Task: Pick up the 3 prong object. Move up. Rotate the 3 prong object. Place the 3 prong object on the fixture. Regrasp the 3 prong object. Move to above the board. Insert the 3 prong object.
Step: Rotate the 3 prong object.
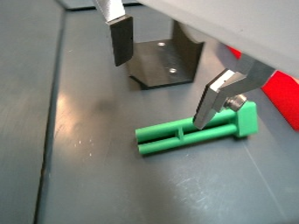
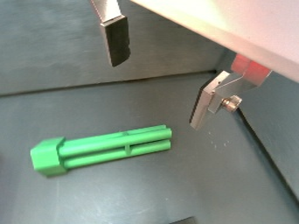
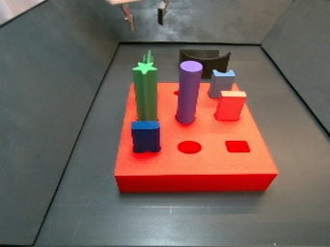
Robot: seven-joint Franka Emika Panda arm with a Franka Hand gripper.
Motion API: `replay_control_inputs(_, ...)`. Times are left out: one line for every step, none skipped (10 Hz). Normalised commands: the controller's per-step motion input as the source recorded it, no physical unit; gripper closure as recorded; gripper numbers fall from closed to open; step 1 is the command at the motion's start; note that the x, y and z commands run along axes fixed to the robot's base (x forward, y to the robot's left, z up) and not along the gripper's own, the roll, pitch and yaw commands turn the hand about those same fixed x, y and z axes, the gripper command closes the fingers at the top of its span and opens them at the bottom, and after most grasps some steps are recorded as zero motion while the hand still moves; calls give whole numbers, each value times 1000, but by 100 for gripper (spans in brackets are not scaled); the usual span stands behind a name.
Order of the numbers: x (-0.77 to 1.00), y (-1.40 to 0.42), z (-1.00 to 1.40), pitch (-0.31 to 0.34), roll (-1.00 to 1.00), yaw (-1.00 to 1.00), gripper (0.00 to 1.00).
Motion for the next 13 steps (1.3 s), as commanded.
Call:
replay_control_inputs(29, 7, -40, -2, 1, 1000, 0)
replay_control_inputs(30, 7, -39, -2, 1, 1000, 0)
replay_control_inputs(30, 7, -38, -2, 1, 1000, 0)
replay_control_inputs(30, 7, -37, -2, 1, 1000, 0)
replay_control_inputs(30, 7, -37, -2, 1, 1000, 0)
replay_control_inputs(31, 7, -37, -2, 1, 1000, 0)
replay_control_inputs(31, 6, -37, -2, 1, 1000, 0)
replay_control_inputs(31, 6, -36, -2, 1, 1000, 0)
replay_control_inputs(31, 6, -36, -2, 1, 1000, 0)
replay_control_inputs(31, 6, -36, -3, 1, 1000, 0)
replay_control_inputs(31, 6, -36, -3, 1, 1000, 0)
replay_control_inputs(31, 6, -35, -3, 1, 1000, 0)
replay_control_inputs(31, 6, -35, -3, 1, 1000, 0)
